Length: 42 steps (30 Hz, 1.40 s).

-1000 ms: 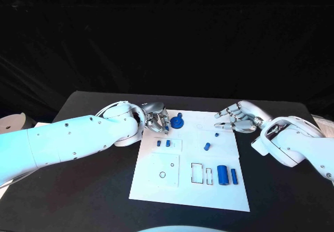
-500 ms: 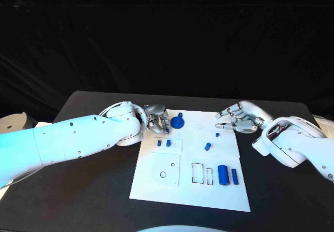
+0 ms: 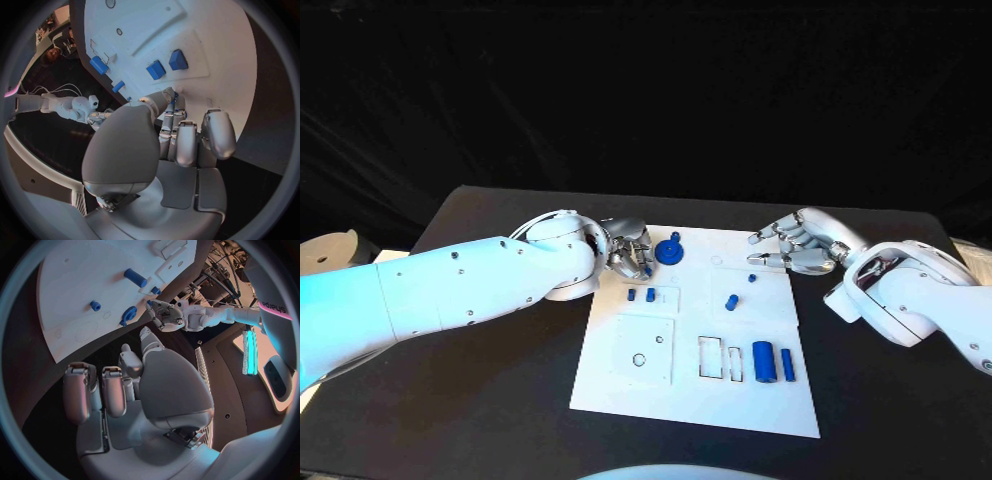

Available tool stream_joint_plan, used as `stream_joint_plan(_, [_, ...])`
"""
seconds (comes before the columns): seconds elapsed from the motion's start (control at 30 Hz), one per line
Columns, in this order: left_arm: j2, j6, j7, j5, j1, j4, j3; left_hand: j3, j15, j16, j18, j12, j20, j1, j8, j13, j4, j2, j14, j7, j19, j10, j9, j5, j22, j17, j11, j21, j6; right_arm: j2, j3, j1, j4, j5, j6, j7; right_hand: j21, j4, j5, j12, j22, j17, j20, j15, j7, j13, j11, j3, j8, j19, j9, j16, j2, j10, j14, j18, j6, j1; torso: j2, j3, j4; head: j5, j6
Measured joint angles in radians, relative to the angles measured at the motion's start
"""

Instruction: Assemble the parts on the task board

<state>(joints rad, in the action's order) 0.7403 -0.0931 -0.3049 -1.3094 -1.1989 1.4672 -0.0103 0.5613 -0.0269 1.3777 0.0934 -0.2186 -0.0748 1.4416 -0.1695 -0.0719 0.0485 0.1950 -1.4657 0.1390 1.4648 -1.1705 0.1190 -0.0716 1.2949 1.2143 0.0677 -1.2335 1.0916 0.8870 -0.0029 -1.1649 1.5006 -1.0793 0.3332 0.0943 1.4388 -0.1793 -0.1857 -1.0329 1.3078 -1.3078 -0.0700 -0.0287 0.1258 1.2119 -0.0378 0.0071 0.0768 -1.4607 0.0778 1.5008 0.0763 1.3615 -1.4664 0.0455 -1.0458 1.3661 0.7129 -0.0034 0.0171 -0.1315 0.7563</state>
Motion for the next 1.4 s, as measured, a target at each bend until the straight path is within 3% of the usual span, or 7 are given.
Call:
stream_joint_plan(0.83, [-0.001,0.0,-0.014,-0.015,0.0,-0.001,0.0,0.003,0.0,0.0,0.0,0.01,0.0,-0.005,0.001,-0.003,-0.009,-0.005,0.0,-0.016,0.0,-0.029,0.0,0.0,0.0,-0.002,-0.014,0.004,0.027,0.001,0.0,0.0,0.0,0.0,-0.002,0.0,0.0,0.0,0.0,0.0,0.0,0.0,0.0,0.0,0.0,0.0,0.0,0.0,0.0,0.0,0.0,0.0,0.0,0.0,0.0,0.0,0.0,0.0,0.0,0.0009,0.0005,-0.002,0.003])
stream_joint_plan(1.4, [-0.007,0.004,-0.018,-0.019,0.002,-0.008,-0.001,0.0,0.0,0.0,0.0,0.025,0.0,-0.007,0.015,-0.004,-0.012,-0.007,0.0,-0.016,0.0,-0.032,0.0,0.0,0.002,-0.006,-0.011,0.004,0.027,0.0,0.0,0.0,0.0,0.001,-0.004,0.0,0.0,0.003,0.0,0.0,0.0,0.0,0.0,0.0,0.0,-0.001,0.0,-0.003,0.0,0.0,0.0,0.0,0.0,0.0,0.0,0.0,0.0,0.0,0.0,0.0004,0.0005,-0.001,0.007])
